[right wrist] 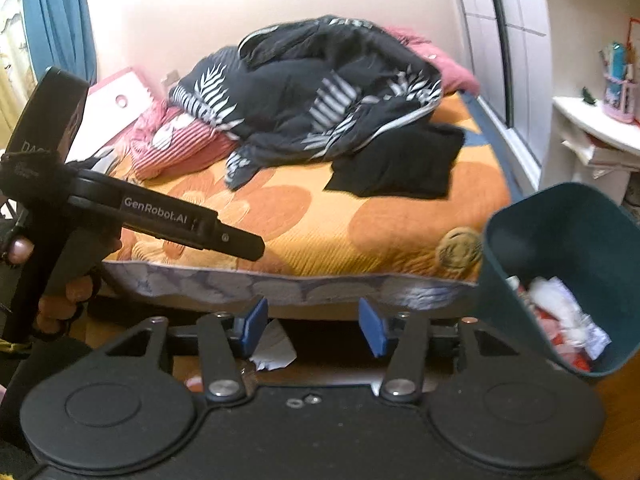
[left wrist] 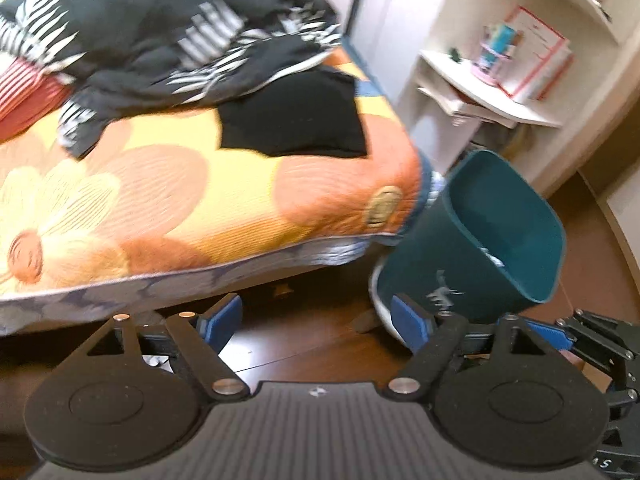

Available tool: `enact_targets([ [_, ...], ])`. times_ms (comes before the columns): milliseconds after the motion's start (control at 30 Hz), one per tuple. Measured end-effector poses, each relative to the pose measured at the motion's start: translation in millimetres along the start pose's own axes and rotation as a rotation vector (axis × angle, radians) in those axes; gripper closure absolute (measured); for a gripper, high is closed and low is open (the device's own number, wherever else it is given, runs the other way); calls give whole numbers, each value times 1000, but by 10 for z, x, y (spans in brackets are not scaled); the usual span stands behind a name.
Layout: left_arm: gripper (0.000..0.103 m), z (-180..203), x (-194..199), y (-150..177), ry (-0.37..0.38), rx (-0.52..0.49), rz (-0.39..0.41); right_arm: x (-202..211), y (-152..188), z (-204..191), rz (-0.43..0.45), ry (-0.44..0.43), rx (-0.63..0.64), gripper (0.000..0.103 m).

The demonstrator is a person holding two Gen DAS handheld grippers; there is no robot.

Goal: Collect trash
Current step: 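Move both open grippers back down toward the floor under the bed, then reach the left gripper toward the white paper sheet while the right reaches under the bed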

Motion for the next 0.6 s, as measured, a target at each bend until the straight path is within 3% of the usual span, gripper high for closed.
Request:
enact_targets([
  [200,19,-628,-397,230,-36,143,-41,-506,267,31,-64,13,-48,50],
  [600,19,-1969,-1533,913,-251,452,-135,-1767,731,405,-267,111,-109,49],
])
Point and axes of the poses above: each gripper's, at about its wrist camera, not at the fingertips, and x roughly against the way its jaws point, z to its right, y to its underside, the point moved 5 cm from there along -x, roughly the way its jaws point, and after that the axes turned 1 degree about -x, right-handed, at the moved point
